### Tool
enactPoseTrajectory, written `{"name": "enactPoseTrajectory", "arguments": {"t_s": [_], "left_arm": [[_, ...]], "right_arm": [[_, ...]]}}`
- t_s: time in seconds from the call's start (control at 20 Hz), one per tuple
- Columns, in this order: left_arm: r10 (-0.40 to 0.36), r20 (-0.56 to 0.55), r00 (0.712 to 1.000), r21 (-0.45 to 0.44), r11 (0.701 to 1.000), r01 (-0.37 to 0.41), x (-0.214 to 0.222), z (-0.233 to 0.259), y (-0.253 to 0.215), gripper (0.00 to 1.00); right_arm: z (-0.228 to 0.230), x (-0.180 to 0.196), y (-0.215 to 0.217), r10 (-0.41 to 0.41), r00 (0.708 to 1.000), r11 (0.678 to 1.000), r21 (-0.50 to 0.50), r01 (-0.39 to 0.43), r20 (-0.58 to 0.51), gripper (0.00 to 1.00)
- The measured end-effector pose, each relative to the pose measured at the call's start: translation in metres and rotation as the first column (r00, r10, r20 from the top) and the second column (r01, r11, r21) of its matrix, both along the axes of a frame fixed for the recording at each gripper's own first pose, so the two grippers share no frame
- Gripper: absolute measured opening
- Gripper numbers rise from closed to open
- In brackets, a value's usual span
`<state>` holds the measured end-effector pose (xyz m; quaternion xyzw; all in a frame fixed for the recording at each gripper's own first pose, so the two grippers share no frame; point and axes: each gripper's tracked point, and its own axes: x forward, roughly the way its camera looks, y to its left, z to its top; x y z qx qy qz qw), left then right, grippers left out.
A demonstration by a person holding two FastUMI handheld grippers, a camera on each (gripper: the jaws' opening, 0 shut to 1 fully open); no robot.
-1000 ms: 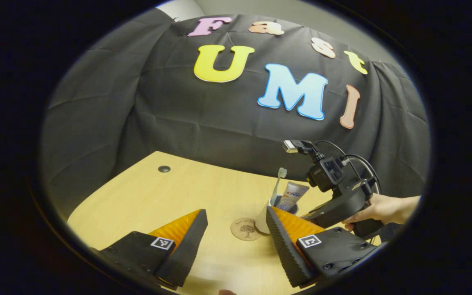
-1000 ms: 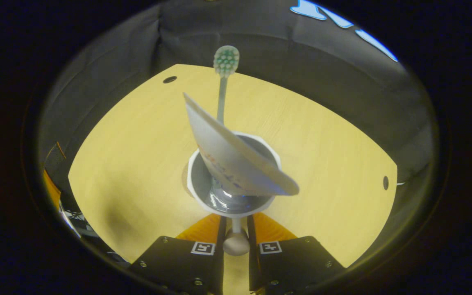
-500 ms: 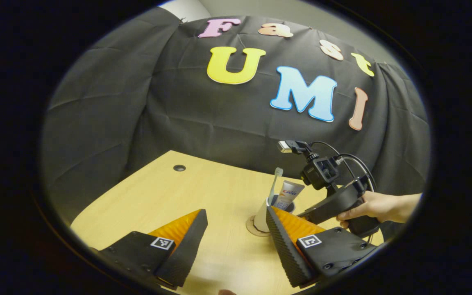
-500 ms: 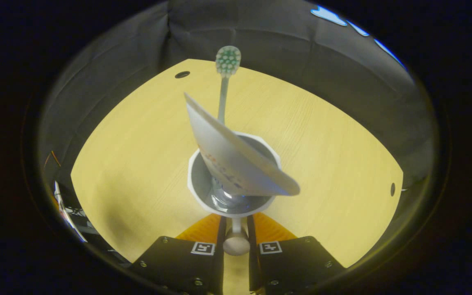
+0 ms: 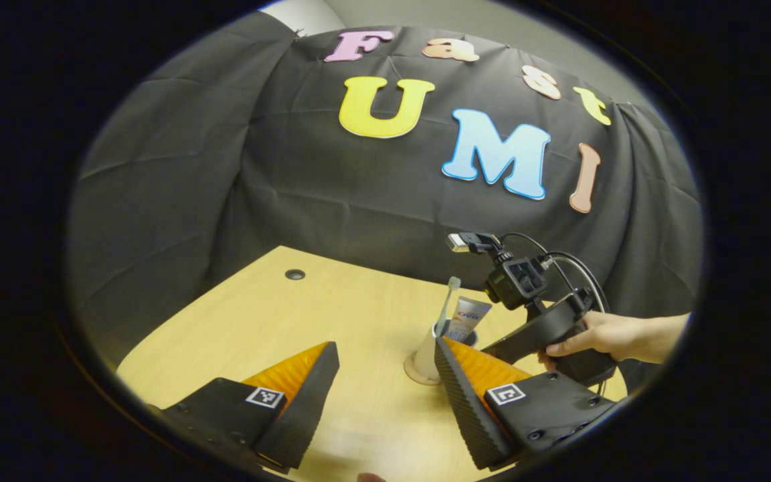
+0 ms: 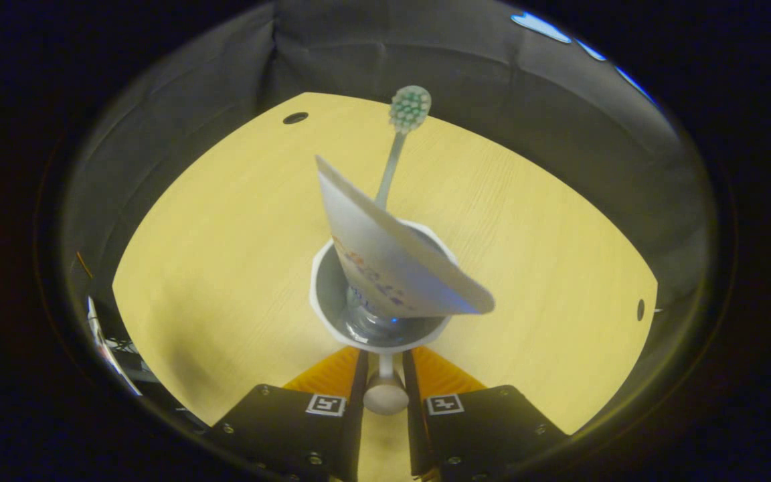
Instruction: Put the toothbrush and toothpaste on the desktop into the cup, then pick up the cup and place it on the coaster on the desktop.
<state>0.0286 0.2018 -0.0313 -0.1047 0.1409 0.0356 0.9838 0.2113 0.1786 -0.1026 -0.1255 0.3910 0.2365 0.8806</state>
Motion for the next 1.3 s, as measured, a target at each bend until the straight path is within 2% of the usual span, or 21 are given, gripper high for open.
{"name": "enactPoseTrajectory", "arguments": {"t_s": [0.05,0.15,0.2,0.25,0.3,0.45,0.5,0.6,0.8,0.95,1.05,1.15,1.3], "left_arm": [[-0.004,0.000,1.000,0.002,1.000,0.004,0.000,0.000,-0.002,0.94],[-0.012,0.000,1.000,0.005,1.000,0.012,0.000,0.001,-0.006,0.94],[-0.017,0.000,1.000,0.008,1.000,0.017,0.000,0.002,-0.008,0.94],[-0.023,0.002,1.000,0.011,1.000,0.023,0.001,0.003,-0.011,0.94],[-0.030,0.002,1.000,0.014,0.999,0.030,0.001,0.004,-0.014,0.94],[-0.050,0.002,0.999,0.024,0.998,0.050,0.004,0.007,-0.025,0.94],[-0.059,0.005,0.998,0.025,0.998,0.059,0.006,0.009,-0.031,0.94],[-0.075,0.012,0.997,0.030,0.997,0.074,0.008,0.014,-0.040,0.94],[-0.101,0.039,0.994,0.025,0.995,0.100,0.016,0.031,-0.062,0.94],[-0.124,0.073,0.990,0.047,0.992,0.120,0.021,0.049,-0.082,0.94],[-0.144,0.098,0.985,0.062,0.989,0.138,0.026,0.063,-0.096,0.94],[-0.158,0.131,0.979,0.075,0.986,0.150,0.029,0.078,-0.111,0.94],[-0.173,0.200,0.964,0.106,0.982,0.155,0.032,0.108,-0.131,0.94]], "right_arm": [[0.001,0.000,0.001,-0.001,1.000,1.000,0.003,0.001,0.004,0.29],[0.006,-0.001,-0.003,-0.004,1.000,1.000,0.002,0.004,0.020,0.51],[0.009,-0.002,-0.006,-0.008,0.999,1.000,-0.002,0.008,0.035,0.57],[0.011,-0.003,-0.007,-0.008,0.999,1.000,0.001,0.008,0.047,0.54],[0.018,-0.006,-0.010,-0.010,0.998,1.000,0.007,0.009,0.061,0.72],[0.038,-0.020,-0.018,-0.033,0.994,0.998,0.063,0.026,0.105,0.74],[0.045,-0.025,-0.022,-0.046,0.992,0.995,0.089,0.035,0.122,0.79],[0.062,-0.038,-0.034,-0.080,0.984,0.988,0.146,0.056,0.159,0.79],[0.105,-0.069,-0.070,-0.185,0.946,0.952,0.285,0.106,0.267,0.80],[0.140,-0.092,-0.105,-0.292,0.886,0.907,0.398,0.138,0.361,0.81],[0.168,-0.108,-0.132,-0.361,0.830,0.878,0.454,0.149,0.426,0.80],[0.193,-0.122,-0.159,-0.422,0.760,0.856,0.493,0.156,0.493,0.80],[0.223,-0.145,-0.195,-0.490,0.637,0.837,0.526,0.152,0.595,0.80]]}}
